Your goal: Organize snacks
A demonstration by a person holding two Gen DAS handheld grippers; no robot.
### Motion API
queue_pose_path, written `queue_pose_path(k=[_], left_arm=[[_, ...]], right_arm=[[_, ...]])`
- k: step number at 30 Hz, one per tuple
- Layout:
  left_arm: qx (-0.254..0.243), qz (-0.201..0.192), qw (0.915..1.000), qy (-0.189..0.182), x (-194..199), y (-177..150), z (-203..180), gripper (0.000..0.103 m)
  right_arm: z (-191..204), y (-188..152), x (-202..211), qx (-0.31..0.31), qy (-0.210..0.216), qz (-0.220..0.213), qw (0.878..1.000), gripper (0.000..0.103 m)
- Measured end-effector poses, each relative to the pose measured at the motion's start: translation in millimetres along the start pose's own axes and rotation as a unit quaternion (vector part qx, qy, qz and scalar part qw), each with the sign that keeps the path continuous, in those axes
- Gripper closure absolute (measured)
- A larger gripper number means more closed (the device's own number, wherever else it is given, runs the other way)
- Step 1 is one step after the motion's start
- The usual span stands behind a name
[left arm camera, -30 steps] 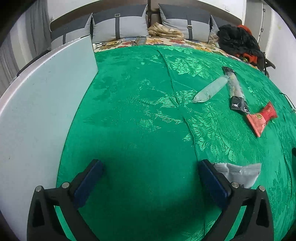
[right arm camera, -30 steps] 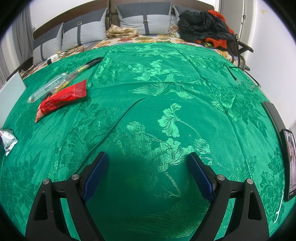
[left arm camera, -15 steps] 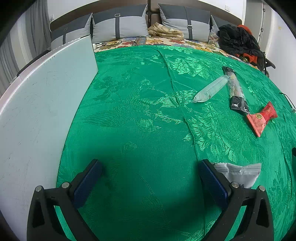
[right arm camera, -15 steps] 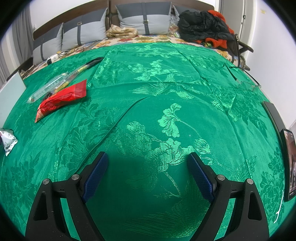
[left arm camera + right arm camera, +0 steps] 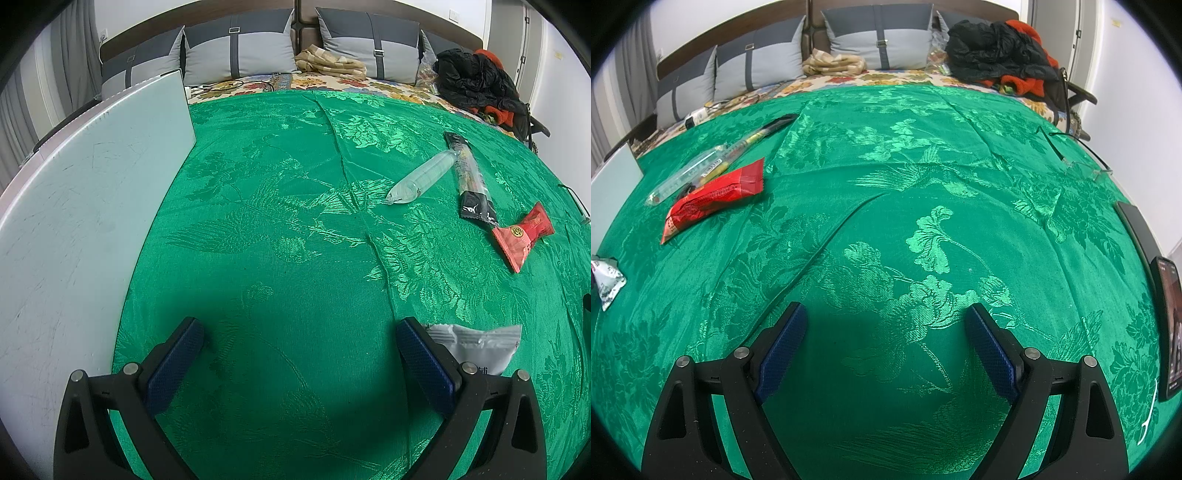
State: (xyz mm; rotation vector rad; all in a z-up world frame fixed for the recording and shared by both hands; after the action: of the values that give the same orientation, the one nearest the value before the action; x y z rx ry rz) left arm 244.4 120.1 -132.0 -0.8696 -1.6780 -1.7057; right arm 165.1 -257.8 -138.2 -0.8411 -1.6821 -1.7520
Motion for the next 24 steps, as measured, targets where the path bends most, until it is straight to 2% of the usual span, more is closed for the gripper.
queue_pose_path(k=[24], left_arm=[[0.000,0.000,1.0000,0.000,-1.1,0.9,2.2,0.000]], right_arm=[[0.4,0.0,0.2,0.000,0.000,0.000,1.000,0.013]])
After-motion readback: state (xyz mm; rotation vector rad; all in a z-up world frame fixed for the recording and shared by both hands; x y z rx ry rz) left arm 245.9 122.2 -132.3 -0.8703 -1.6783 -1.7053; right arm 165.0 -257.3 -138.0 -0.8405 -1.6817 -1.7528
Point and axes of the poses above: each gripper's, at about its wrist camera, not at the fingertips, and x roughly against the way its jaws point, z to its left, y to its top, the point moved 5 cm from there along -x, roughly the way its jaws point, and after that the axes turned 2 degrees about -z, right-handed, at the moved point
